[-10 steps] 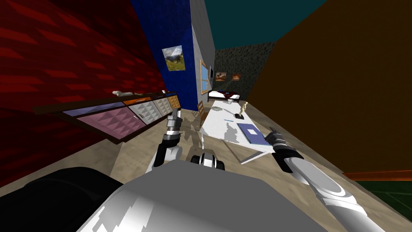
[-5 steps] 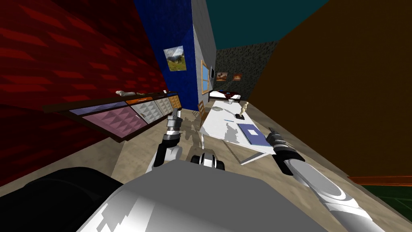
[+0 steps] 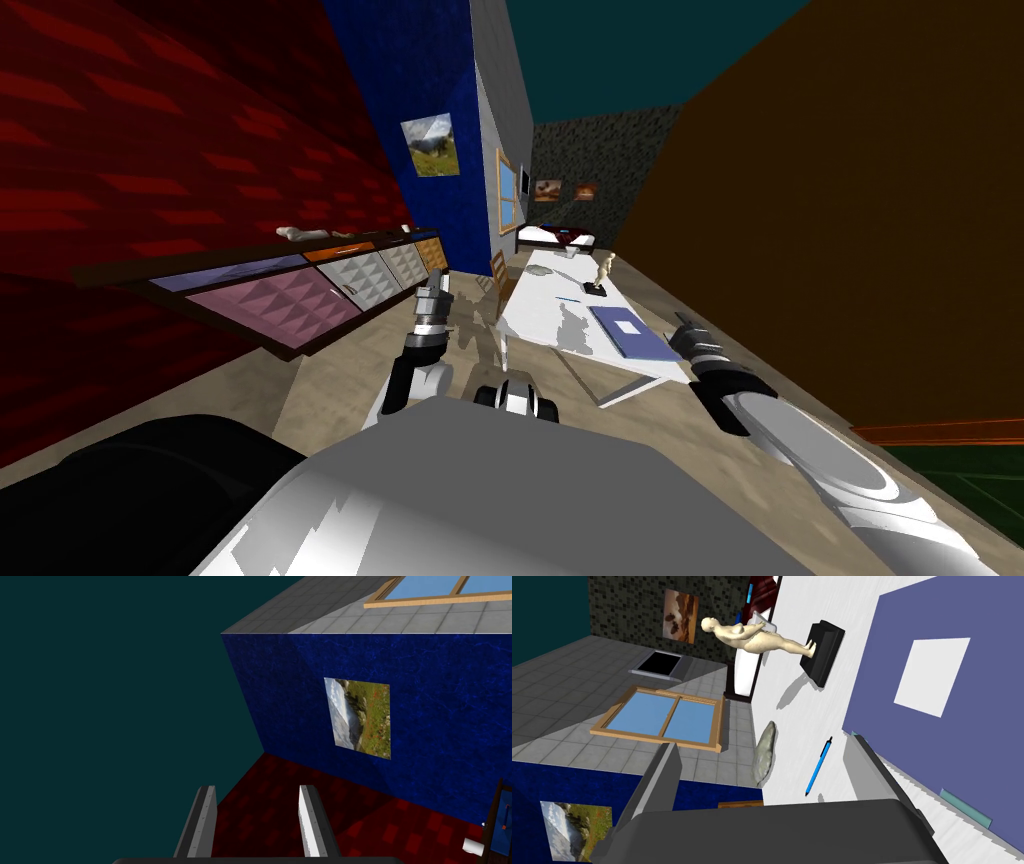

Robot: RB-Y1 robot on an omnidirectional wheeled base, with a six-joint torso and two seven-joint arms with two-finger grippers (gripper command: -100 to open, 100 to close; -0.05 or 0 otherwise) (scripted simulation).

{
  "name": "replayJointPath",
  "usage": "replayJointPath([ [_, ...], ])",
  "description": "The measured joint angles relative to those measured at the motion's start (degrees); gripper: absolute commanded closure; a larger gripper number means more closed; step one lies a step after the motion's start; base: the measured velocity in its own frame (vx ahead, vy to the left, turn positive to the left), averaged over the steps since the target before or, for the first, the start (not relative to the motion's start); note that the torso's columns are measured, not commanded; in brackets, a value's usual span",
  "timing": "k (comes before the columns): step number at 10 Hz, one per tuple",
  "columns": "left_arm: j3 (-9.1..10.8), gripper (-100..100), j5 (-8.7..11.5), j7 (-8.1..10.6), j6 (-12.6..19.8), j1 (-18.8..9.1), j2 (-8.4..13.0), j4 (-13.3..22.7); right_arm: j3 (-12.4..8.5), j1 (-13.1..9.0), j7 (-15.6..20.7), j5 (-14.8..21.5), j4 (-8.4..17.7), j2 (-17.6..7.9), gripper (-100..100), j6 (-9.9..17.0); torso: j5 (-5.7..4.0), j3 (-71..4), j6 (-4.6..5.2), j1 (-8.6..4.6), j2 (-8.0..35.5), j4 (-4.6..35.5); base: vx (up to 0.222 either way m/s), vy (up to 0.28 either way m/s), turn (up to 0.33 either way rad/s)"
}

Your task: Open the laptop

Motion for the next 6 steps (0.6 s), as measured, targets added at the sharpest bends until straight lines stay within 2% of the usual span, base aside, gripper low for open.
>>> replayJointPath([
  [2,0.00,0,0.00,0.00,0.00,0.00,0.00,0.00,-0.59,0.18,-0.32,-2.10,-0.10,-2.37,-100,-0.72,-0.05,0.05,0.02,-0.17,0.07,0.02,0.020,0.064,-0.076],
  [4,0.00,0,0.00,0.00,0.00,0.00,0.00,0.00,-2.20,0.23,-1.25,-3.50,0.19,-4.74,-100,-2.38,-0.05,0.03,0.01,-0.16,0.04,0.01,0.017,0.042,-0.037],
  [5,0.00,0,0.00,0.00,0.00,0.00,0.01,0.00,-2.30,0.22,-1.39,-3.57,0.22,-4.85,0,-2.61,-0.08,0.05,0.01,-0.23,0.07,0.02,0.002,0.006,0.002],
  [6,0.01,0,0.00,0.00,0.00,0.00,0.01,0.00,-2.29,0.22,-1.37,-3.56,0.22,-4.84,0,-2.59,-0.08,0.06,0.02,-0.25,0.08,0.03,0.000,0.000,0.000],
])
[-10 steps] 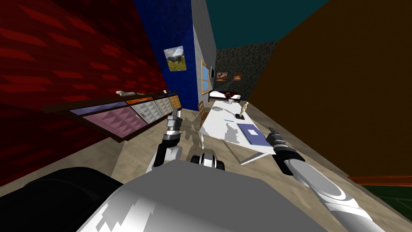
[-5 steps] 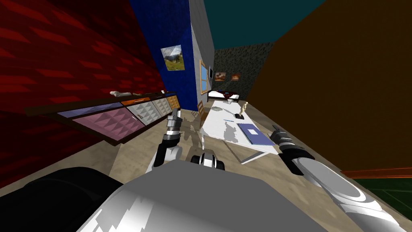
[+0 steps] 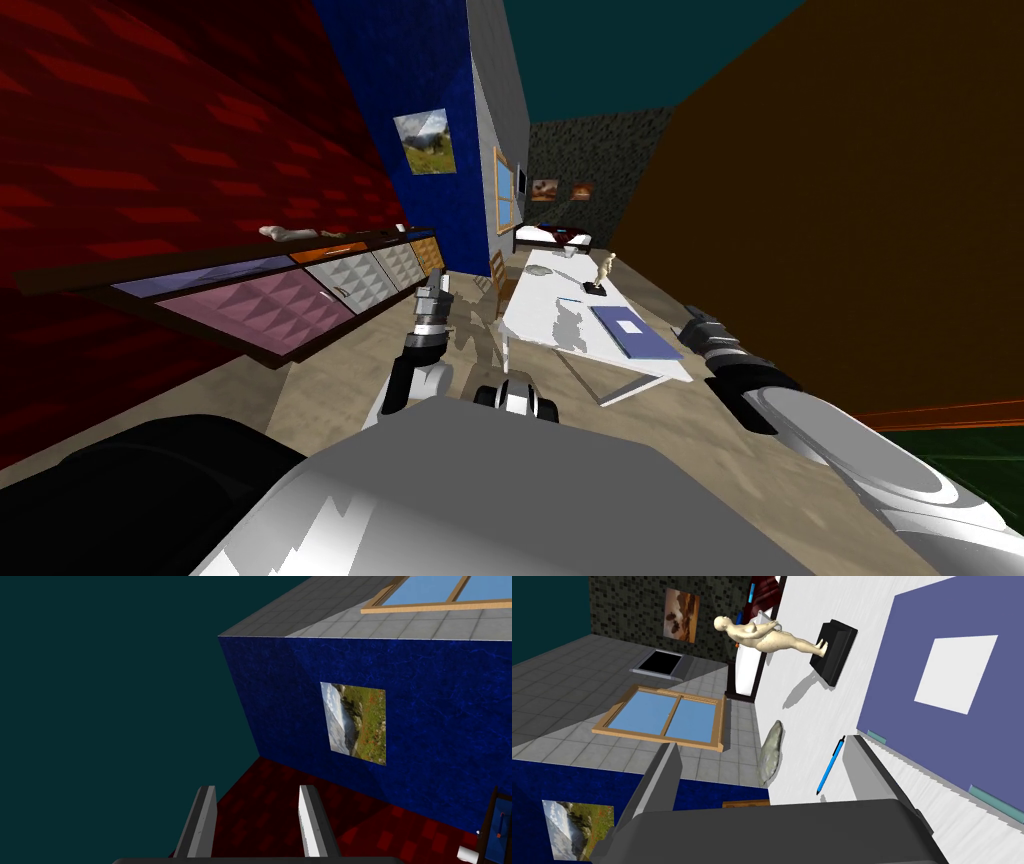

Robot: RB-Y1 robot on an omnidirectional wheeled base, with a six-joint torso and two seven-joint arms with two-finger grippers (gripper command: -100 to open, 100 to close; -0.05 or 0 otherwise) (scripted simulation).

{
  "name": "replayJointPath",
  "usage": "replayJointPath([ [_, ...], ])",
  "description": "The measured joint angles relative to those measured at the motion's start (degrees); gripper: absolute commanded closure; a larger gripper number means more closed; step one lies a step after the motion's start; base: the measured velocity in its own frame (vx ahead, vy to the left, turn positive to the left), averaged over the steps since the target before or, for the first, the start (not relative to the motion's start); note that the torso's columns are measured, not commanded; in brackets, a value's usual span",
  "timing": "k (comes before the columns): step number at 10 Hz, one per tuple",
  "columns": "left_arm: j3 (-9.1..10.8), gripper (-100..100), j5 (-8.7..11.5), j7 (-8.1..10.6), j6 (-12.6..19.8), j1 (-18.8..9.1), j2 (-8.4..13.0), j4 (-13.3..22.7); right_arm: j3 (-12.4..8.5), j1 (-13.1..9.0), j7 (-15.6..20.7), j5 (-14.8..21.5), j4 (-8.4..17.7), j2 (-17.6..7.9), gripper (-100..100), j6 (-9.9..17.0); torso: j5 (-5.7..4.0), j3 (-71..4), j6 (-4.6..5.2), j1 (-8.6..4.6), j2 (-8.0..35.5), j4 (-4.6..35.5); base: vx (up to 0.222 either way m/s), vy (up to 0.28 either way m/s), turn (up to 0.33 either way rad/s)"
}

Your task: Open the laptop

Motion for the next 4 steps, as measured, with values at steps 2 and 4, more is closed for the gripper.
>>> replayJointPath([
  [2,0.00,0,0.00,0.00,0.00,0.00,0.00,0.00,0.00,0.00,0.00,0.00,0.00,0.00,0,0.00,0.04,-0.02,0.00,0.10,-0.02,0.00,0.000,0.000,0.000],
  [4,0.00,0,0.00,0.00,0.00,0.00,0.00,0.00,0.00,0.00,0.00,0.00,0.00,0.00,0,0.00,0.05,-0.03,0.00,0.14,-0.04,-0.01,0.000,0.000,0.000],
])
